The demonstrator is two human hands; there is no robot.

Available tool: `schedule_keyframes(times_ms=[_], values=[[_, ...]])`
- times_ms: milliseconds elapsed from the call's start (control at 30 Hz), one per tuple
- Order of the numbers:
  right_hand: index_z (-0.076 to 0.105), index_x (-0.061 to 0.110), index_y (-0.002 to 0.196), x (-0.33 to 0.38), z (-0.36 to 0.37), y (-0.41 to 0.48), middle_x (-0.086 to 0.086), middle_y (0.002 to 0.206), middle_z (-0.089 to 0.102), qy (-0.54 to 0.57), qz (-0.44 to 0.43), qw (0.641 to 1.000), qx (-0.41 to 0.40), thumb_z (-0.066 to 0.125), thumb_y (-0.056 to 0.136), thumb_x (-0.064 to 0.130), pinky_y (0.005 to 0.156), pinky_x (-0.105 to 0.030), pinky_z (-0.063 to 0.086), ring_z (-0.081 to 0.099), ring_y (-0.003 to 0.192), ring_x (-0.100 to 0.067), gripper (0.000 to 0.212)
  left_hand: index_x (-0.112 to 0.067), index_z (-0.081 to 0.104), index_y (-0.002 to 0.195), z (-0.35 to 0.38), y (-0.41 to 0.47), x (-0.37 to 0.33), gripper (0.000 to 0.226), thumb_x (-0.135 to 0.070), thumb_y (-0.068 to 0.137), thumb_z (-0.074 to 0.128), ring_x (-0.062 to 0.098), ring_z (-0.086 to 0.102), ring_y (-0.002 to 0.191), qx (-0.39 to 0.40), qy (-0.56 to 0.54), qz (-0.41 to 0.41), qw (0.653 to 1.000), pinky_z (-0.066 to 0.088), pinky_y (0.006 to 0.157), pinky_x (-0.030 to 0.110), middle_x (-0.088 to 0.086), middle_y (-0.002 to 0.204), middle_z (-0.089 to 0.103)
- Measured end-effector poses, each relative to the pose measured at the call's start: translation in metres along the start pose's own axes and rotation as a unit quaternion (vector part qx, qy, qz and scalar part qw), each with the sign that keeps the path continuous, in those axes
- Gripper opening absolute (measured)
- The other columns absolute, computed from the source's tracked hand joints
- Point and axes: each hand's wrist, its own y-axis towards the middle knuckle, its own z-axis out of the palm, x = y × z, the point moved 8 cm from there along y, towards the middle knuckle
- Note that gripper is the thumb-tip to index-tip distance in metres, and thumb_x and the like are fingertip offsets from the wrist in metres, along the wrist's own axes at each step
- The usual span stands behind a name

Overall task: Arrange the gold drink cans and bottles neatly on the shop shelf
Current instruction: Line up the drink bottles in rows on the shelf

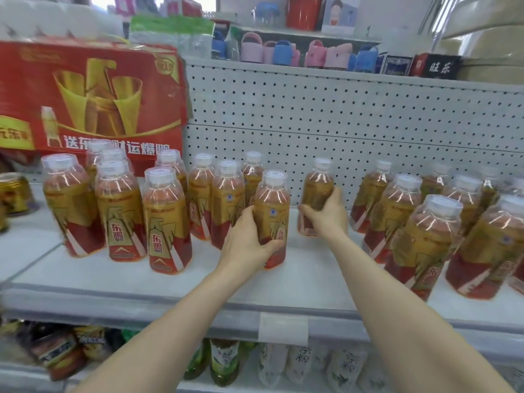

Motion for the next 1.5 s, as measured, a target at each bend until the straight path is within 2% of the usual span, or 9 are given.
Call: schedule_keyframes(times_ms=[133, 400, 533, 700, 800, 1000, 1100, 1200, 1500], values=[[0.034, 0.010, 0.134, -0.019, -0.021, 0.015, -0.011, 0.131, 0.052, 0.008, 0.015, 0.999, -0.041, 0.081, 0.079, 0.038, 0.097, -0.044, 0.044, 0.056, 0.118, -0.034, 0.077, -0.027, 0.041, 0.129, 0.003, 0.005, -0.003, 0.070, -0.042, 0.074, 0.081, 0.018, 0.057, 0.117, -0.001, 0.012, 0.001, 1.000, 0.047, 0.092, 0.034, -0.010, 0.127, 0.058], [0.027, 0.013, 0.147, -0.027, -0.008, 0.006, -0.014, 0.131, 0.052, 0.001, 0.017, 1.000, -0.004, 0.073, 0.083, 0.018, 0.101, -0.047, 0.046, 0.053, 0.120, -0.035, 0.079, -0.026, 0.041, 0.128, 0.008, 0.011, 0.000, 0.071, -0.044, 0.073, 0.081, 0.019, 0.056, 0.119, 0.000, 0.006, -0.007, 1.000, 0.049, 0.097, 0.044, -0.008, 0.129, 0.058], [0.027, 0.013, 0.149, -0.031, -0.014, 0.003, -0.014, 0.144, 0.045, 0.004, 0.020, 1.000, -0.022, 0.081, 0.080, 0.033, 0.106, -0.050, 0.042, 0.047, 0.131, -0.033, 0.090, -0.024, 0.038, 0.134, 0.013, 0.015, -0.001, 0.076, -0.044, 0.073, 0.081, 0.019, 0.055, 0.120, 0.005, 0.003, -0.006, 1.000, 0.049, 0.099, 0.041, -0.007, 0.131, 0.056], [0.034, 0.018, 0.139, -0.019, -0.013, 0.014, -0.006, 0.133, 0.058, 0.022, -0.022, 0.999, -0.004, 0.079, 0.082, 0.031, 0.099, -0.044, 0.049, 0.057, 0.120, -0.028, 0.074, -0.026, 0.038, 0.133, 0.014, 0.017, 0.000, 0.076, -0.044, 0.073, 0.081, 0.019, 0.055, 0.120, 0.004, 0.001, -0.009, 1.000, 0.049, 0.099, 0.044, -0.009, 0.130, 0.056], [0.034, 0.016, 0.137, -0.016, -0.012, 0.016, -0.007, 0.135, 0.053, 0.020, -0.020, 0.999, -0.023, 0.083, 0.078, 0.033, 0.099, -0.044, 0.048, 0.055, 0.122, -0.028, 0.078, -0.026, 0.036, 0.136, 0.014, 0.017, 0.001, 0.081, -0.047, 0.072, 0.081, 0.018, 0.054, 0.122, 0.002, -0.001, -0.010, 1.000, 0.049, 0.100, 0.044, -0.009, 0.132, 0.055], [0.025, 0.012, 0.146, -0.004, -0.003, 0.019, -0.013, 0.140, 0.040, -0.027, -0.029, 0.998, -0.038, 0.081, 0.077, 0.044, 0.097, -0.046, 0.047, 0.050, 0.124, -0.033, 0.094, -0.028, 0.039, 0.130, 0.012, 0.015, -0.002, 0.072, -0.040, 0.074, 0.082, 0.015, 0.055, 0.119, 0.003, -0.012, -0.002, 1.000, 0.043, 0.091, 0.028, -0.010, 0.128, 0.056], [0.015, 0.018, 0.153, 0.005, -0.006, 0.020, -0.010, 0.144, 0.039, -0.010, -0.077, 0.996, -0.042, 0.075, 0.084, 0.038, 0.098, -0.044, 0.045, 0.048, 0.126, -0.030, 0.093, -0.028, 0.040, 0.129, 0.011, 0.015, -0.003, 0.071, -0.040, 0.074, 0.082, 0.011, 0.054, 0.115, 0.004, -0.014, 0.003, 1.000, 0.042, 0.088, 0.025, -0.011, 0.126, 0.056], [0.019, 0.018, 0.152, 0.009, -0.007, 0.023, -0.009, 0.142, 0.045, 0.008, -0.089, 0.995, -0.040, 0.075, 0.085, 0.030, 0.101, -0.047, 0.046, 0.050, 0.126, -0.030, 0.088, -0.030, 0.039, 0.125, 0.011, 0.015, -0.004, 0.068, -0.040, 0.074, 0.082, 0.007, 0.053, 0.107, 0.006, -0.015, 0.002, 1.000, 0.041, 0.084, 0.024, -0.014, 0.122, 0.055], [0.024, 0.019, 0.147, 0.007, 0.001, 0.032, -0.009, 0.140, 0.048, 0.011, -0.073, 0.997, -0.037, 0.079, 0.083, 0.031, 0.101, -0.051, 0.046, 0.052, 0.125, -0.032, 0.086, -0.028, 0.039, 0.131, 0.010, 0.015, -0.004, 0.073, -0.041, 0.073, 0.082, 0.012, 0.055, 0.119, 0.004, -0.011, -0.002, 1.000, 0.046, 0.093, 0.028, -0.011, 0.129, 0.057]])
